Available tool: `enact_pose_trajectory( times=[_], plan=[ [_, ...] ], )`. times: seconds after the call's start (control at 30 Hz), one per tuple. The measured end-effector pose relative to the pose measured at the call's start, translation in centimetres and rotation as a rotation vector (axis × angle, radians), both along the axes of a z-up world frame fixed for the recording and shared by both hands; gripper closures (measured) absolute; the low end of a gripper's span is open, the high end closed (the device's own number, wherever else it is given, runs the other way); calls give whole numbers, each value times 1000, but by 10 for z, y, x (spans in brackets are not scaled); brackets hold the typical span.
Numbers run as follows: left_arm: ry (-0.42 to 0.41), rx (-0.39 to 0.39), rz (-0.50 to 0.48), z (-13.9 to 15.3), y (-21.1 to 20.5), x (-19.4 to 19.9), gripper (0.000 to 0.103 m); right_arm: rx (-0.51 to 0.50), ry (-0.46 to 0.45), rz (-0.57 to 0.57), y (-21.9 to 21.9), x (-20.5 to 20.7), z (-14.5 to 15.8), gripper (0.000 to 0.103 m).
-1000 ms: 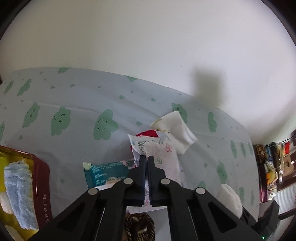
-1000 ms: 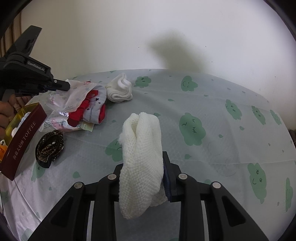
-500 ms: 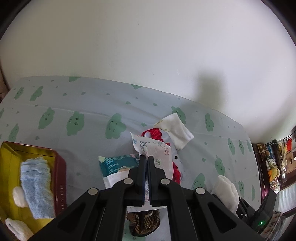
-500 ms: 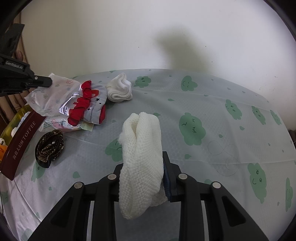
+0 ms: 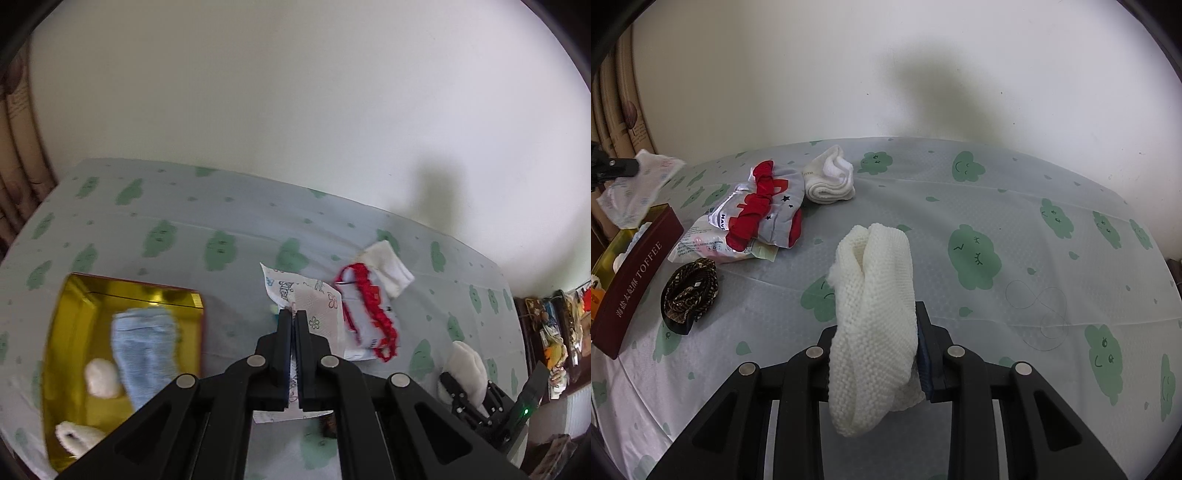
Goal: Organize soft objects
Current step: 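Carry the wipes packet into the tin and open the left gripper while the right holds the cloth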
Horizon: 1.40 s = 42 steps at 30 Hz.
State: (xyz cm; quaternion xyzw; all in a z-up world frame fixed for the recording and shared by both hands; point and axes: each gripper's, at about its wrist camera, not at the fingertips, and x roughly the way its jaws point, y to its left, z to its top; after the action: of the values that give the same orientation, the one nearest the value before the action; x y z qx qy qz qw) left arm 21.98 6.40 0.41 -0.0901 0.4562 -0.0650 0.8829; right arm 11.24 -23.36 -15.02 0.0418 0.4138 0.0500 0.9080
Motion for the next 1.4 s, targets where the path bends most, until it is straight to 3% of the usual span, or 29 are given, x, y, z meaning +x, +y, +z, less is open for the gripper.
enact_pose_trajectory(
  times=[0.33,0.73,1.23,1.4],
  plan=[
    [-14,63,109,18,71,-19,102,-8,-1,2,0,0,0,77],
    [50,105,235,-11,136,-17,102,-14,-1,5,1,-1,2,77],
    [127,190,298,-55,162,-1,101,-19,-1,4,1,-1,1,77],
    [154,186,322,-60,166,0,97,-21,-1,4,1,-1,1,77]
  ],
)
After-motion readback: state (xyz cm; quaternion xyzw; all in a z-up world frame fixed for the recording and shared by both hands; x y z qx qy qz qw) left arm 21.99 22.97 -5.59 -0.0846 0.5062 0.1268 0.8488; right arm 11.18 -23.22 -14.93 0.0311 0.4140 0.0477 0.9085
